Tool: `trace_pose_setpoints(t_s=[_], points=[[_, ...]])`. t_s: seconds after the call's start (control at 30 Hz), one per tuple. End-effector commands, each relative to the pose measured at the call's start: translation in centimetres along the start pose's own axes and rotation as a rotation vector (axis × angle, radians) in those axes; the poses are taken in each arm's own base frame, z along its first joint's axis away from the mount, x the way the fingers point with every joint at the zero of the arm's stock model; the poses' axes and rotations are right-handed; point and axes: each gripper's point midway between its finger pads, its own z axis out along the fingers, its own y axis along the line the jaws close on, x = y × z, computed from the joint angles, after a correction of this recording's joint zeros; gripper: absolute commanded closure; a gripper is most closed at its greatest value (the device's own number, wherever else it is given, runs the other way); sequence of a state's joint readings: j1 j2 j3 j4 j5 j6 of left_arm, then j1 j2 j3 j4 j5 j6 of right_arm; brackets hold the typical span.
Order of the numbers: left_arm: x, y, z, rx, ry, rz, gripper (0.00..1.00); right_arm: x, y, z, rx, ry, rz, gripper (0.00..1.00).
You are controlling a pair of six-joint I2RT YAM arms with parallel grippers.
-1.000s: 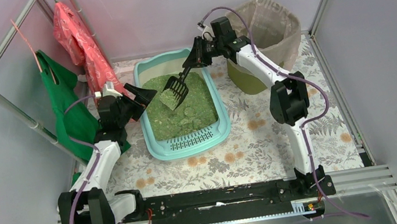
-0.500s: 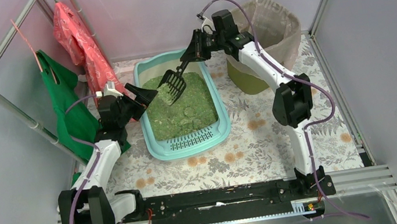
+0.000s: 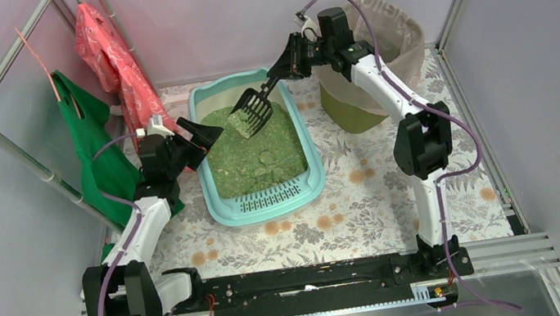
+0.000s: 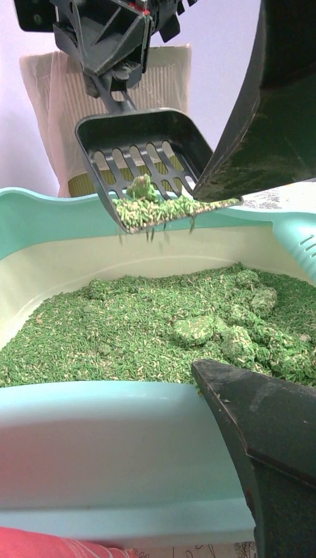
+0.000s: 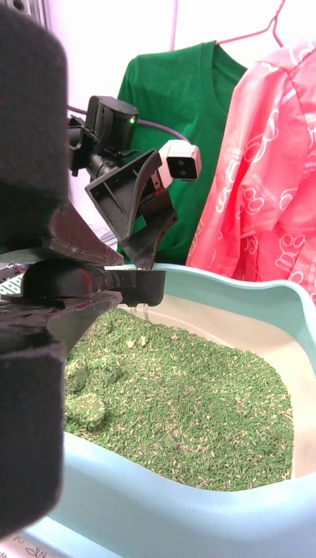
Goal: Clean the litter box
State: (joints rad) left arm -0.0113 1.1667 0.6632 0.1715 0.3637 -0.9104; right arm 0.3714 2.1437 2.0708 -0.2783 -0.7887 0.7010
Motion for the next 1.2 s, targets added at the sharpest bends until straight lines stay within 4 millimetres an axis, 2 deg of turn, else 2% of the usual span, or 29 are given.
trace_pose_setpoints(t_s=[0.0,0.27,0.43,0.53,0.63,0.73,0.87,1.0,1.1,1.17], points=[[0.6,1.3,0.2,-0.022,0.018,-0.012,0.01,-1.3,6.1,-2.7,-0.137,-0.034,-0.06,1.0],[0.8,1.4,0.1,-0.018,0.02,-0.014,0.01,-2.6,6.3,-5.0,-0.201,-0.064,0.003,1.0],[0.9,1.5,0.3,-0.018,0.02,-0.019,0.01,-1.8,6.3,-4.1,-0.201,-0.039,0.0,1.0],[0.9,1.3,0.2,-0.012,0.024,-0.017,0.01,-3.3,5.5,-5.2,-0.16,-0.111,-0.016,1.0],[0.9,1.6,0.4,-0.023,0.026,-0.019,0.01,-2.1,6.6,-4.1,-0.181,-0.041,-0.044,1.0],[0.9,1.4,0.4,-0.008,0.026,-0.026,0.01,-3.0,5.7,-4.7,-0.144,-0.094,-0.043,1.0],[1.1,1.7,0.6,-0.017,0.031,-0.025,0.01,-1.0,6.6,-2.8,-0.159,-0.022,-0.058,1.0],[1.0,1.3,0.3,-0.006,0.031,-0.022,0.01,-3.3,5.8,-5.0,-0.168,-0.113,-0.04,1.0],[1.1,1.7,0.4,-0.024,0.035,-0.018,0.01,-2.1,6.3,-4.1,-0.183,-0.058,-0.042,1.0],[1.2,1.5,0.5,-0.006,0.036,-0.03,0.01,-2.5,6.1,-4.7,-0.172,-0.09,-0.044,1.0]])
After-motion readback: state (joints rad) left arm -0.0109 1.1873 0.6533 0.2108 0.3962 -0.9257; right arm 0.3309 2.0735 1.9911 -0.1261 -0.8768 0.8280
